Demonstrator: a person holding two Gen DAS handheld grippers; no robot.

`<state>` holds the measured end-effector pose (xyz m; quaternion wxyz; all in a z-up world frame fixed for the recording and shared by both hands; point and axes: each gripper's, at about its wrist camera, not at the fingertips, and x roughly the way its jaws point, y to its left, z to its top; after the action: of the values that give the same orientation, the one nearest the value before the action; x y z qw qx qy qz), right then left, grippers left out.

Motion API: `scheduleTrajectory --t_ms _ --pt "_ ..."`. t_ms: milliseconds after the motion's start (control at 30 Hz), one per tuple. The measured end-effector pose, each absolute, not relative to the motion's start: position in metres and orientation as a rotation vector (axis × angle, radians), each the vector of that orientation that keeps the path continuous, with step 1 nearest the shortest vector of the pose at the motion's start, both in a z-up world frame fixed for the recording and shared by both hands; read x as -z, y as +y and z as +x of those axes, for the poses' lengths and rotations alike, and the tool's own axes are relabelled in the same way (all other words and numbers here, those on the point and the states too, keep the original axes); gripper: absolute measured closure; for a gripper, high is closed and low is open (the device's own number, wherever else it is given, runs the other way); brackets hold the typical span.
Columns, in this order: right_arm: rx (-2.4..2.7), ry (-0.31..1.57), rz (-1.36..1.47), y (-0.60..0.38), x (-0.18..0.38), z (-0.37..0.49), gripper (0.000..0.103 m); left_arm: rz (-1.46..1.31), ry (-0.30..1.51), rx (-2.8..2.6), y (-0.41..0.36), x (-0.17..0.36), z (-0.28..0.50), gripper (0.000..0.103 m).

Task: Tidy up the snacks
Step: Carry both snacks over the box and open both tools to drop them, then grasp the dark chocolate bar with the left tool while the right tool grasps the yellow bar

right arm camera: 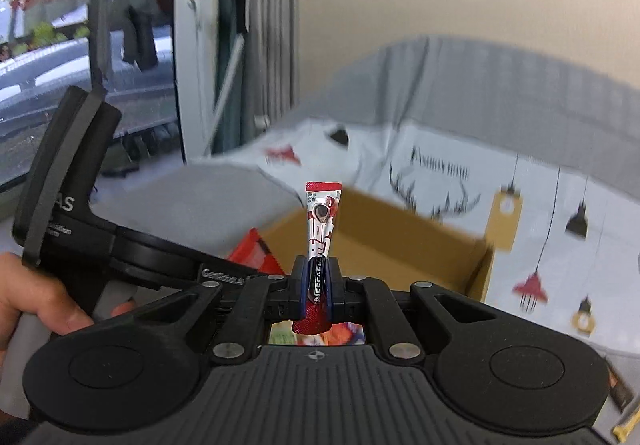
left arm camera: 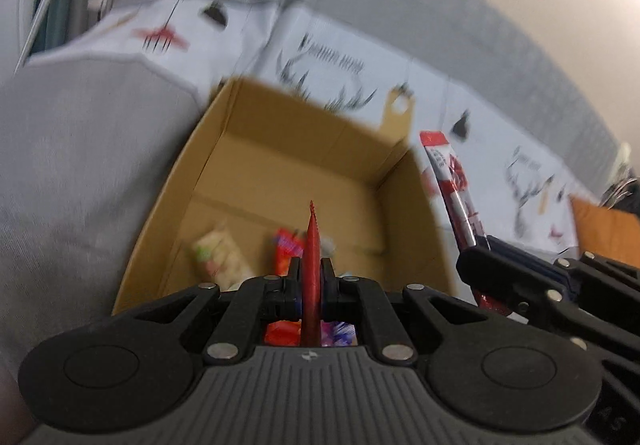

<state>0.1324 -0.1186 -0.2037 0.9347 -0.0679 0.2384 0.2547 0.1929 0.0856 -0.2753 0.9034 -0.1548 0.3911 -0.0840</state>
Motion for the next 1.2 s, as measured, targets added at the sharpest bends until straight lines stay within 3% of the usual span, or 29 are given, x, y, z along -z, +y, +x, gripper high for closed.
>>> scheduleTrajectory --t_ms 233,267,333,367,400,467,833,1067,1200 --pt "-0.508 0.691 -0.120 -0.115 0.274 0.160 0.094 -0.279 0.872 0.139 0.084 0.313 0.204 0.095" --pt "-0.506 0.699 -0.104 -0.118 0.277 0.161 0.089 -0.275 0.871 0.135 0.084 0.312 0.203 0.095" --pt "-0.497 0.676 -0.045 -0.128 0.276 0.158 0.068 -0.282 0.864 0.126 0.083 0.306 0.199 0.078" --pt "-0.496 0.666 -0.009 -0.135 0.273 0.156 0.029 -0.293 0.863 0.116 0.083 0.304 0.200 0.041" --pt "-0.491 0.653 0.027 -0.142 0.269 0.156 0.010 -0.305 0.852 0.090 0.083 0.299 0.197 0.013" --pt "-0.446 0.591 0.071 -0.160 0.260 0.153 0.010 -0.304 0.808 0.081 0.077 0.287 0.194 0.001" --pt "-0.300 0.490 0.205 -0.280 0.271 0.138 0.005 -0.128 0.787 0.238 -0.044 0.264 0.203 0.001" --pt "-0.049 0.421 0.198 -0.418 0.309 0.141 0.003 0.025 0.779 0.413 -0.165 0.288 0.243 0.001" --pt "0.105 0.488 0.313 -0.503 0.337 0.163 0.004 0.042 0.836 0.485 -0.237 0.315 0.289 0.001"
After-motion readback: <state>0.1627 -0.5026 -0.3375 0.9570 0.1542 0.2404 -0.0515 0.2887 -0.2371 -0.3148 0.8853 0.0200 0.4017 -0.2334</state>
